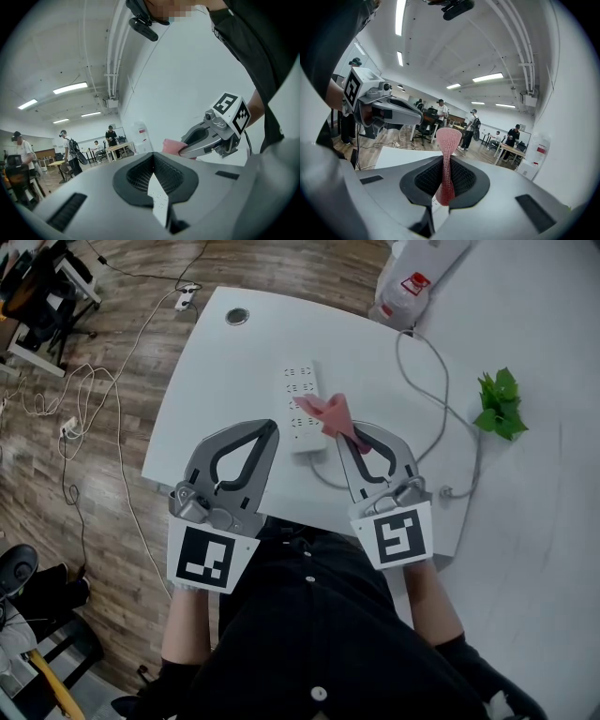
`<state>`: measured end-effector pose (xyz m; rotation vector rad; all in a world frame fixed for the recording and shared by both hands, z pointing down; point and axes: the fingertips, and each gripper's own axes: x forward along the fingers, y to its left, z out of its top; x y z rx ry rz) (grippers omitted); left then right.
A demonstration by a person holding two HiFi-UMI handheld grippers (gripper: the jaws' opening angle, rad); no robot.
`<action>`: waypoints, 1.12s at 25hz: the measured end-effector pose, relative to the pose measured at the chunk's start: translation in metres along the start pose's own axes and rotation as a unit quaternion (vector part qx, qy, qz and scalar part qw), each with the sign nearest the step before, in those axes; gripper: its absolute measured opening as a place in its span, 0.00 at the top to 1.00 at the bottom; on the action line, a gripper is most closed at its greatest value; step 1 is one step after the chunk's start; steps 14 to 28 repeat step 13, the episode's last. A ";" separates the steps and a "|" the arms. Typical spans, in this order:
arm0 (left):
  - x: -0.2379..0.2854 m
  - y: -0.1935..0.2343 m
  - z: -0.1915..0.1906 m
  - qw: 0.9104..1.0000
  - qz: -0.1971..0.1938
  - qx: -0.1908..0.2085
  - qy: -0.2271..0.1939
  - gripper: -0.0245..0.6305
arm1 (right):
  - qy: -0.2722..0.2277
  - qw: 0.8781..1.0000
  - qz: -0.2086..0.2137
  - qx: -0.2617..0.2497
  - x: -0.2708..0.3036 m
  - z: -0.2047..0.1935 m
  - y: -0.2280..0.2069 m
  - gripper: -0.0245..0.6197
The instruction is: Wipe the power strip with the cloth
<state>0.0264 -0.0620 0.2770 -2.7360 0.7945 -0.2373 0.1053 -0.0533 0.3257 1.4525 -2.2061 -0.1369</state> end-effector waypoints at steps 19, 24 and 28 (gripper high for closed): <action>-0.008 0.009 -0.001 1.000 0.008 -0.002 0.004 0.94 | 0.008 1.000 -0.005 0.000 0.001 0.002 0.000 0.88; -0.008 0.009 -0.001 1.000 0.008 -0.002 0.004 0.94 | 0.008 1.000 -0.005 0.000 0.001 0.002 0.000 0.88; -0.008 0.009 -0.001 1.000 0.008 -0.002 0.004 0.94 | 0.008 1.000 -0.005 0.000 0.001 0.002 0.000 0.88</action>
